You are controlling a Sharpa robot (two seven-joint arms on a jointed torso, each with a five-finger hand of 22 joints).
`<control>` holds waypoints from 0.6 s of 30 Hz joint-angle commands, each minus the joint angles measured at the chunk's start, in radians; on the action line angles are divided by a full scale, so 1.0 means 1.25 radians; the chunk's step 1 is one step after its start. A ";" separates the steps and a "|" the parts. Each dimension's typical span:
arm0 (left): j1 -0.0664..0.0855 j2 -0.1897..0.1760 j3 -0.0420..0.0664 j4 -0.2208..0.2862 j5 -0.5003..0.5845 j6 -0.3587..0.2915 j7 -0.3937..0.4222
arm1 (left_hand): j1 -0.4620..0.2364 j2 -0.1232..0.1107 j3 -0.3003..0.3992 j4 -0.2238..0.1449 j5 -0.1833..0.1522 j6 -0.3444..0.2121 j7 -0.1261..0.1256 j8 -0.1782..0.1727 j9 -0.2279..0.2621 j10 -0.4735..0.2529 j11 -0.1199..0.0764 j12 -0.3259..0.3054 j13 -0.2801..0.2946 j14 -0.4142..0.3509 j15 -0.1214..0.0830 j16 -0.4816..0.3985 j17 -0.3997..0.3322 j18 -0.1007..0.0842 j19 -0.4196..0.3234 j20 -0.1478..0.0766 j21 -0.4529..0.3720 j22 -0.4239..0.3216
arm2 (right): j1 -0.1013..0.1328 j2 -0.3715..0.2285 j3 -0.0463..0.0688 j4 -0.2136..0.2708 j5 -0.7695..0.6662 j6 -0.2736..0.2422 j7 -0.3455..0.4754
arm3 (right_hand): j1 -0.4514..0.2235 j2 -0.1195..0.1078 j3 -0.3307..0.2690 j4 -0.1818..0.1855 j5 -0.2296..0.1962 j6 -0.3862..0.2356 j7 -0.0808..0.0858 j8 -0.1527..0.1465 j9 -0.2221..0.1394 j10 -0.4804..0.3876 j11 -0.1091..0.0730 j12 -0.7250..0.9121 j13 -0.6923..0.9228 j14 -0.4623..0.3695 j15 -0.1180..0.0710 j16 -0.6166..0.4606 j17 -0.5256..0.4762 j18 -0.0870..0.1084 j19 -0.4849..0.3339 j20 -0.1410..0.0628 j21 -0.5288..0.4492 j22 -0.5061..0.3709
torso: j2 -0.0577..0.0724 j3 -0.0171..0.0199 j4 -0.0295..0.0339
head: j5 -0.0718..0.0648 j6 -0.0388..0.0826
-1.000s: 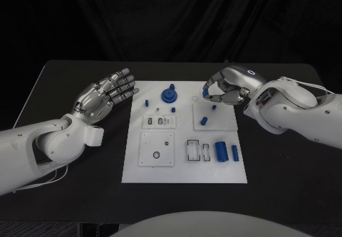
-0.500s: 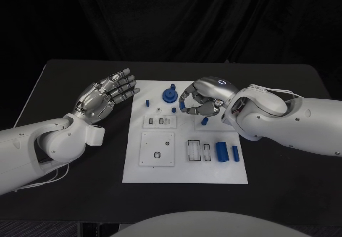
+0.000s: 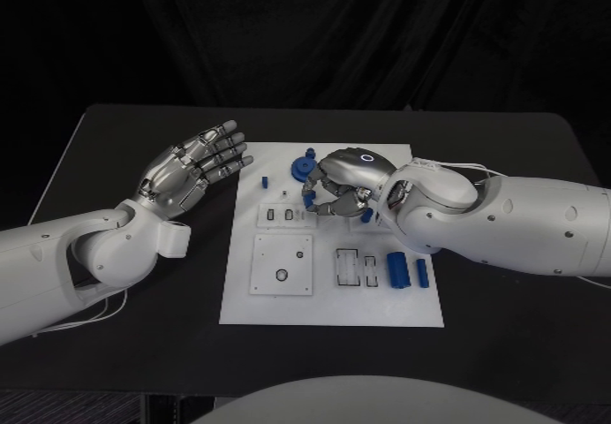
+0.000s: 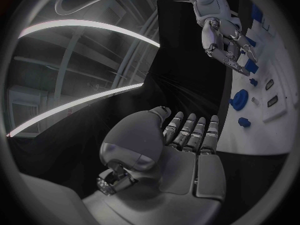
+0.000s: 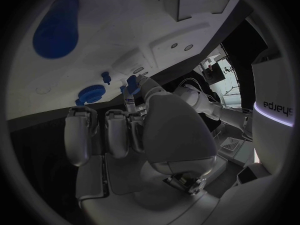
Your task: Assemble the parts on the task board
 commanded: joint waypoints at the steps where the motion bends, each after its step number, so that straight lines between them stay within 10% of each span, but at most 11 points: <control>1: -0.001 0.001 0.001 -0.001 0.000 0.015 0.079 | -0.009 0.000 0.006 0.001 0.003 -0.005 -0.001 0.002 0.000 -0.001 0.005 0.003 0.000 -0.002 0.004 0.003 0.001 -0.010 0.003 0.001 0.003 0.000 | -0.005 0.009 0.000 -0.007 -0.016 0.030 -0.027 | -0.010 0.001 0.000 -0.003 0.004 0.016 -0.019 0.007 0.049 0.024 -0.005 -0.001 0.114 0.053 -0.005 -0.005 0.052 0.008 0.017 -0.004 -0.003 0.123 | 0.001 -0.0007 0.0038 | -0.002 0.000; 18: -0.004 0.004 0.001 -0.003 0.000 0.018 0.074 | -0.009 0.000 0.006 0.001 0.003 -0.005 -0.001 0.002 0.000 -0.001 0.005 0.003 0.000 -0.002 0.004 0.003 0.001 -0.010 0.003 0.001 0.003 0.000 | -0.016 0.033 0.001 -0.032 -0.036 0.048 -0.043 | -0.016 0.000 0.001 -0.005 0.006 0.005 -0.017 0.001 0.054 0.017 -0.004 -0.006 0.104 0.051 -0.005 -0.011 0.043 0.010 0.014 -0.004 -0.009 0.118 | 0.000 -0.0007 0.0013 | 0.001 -0.007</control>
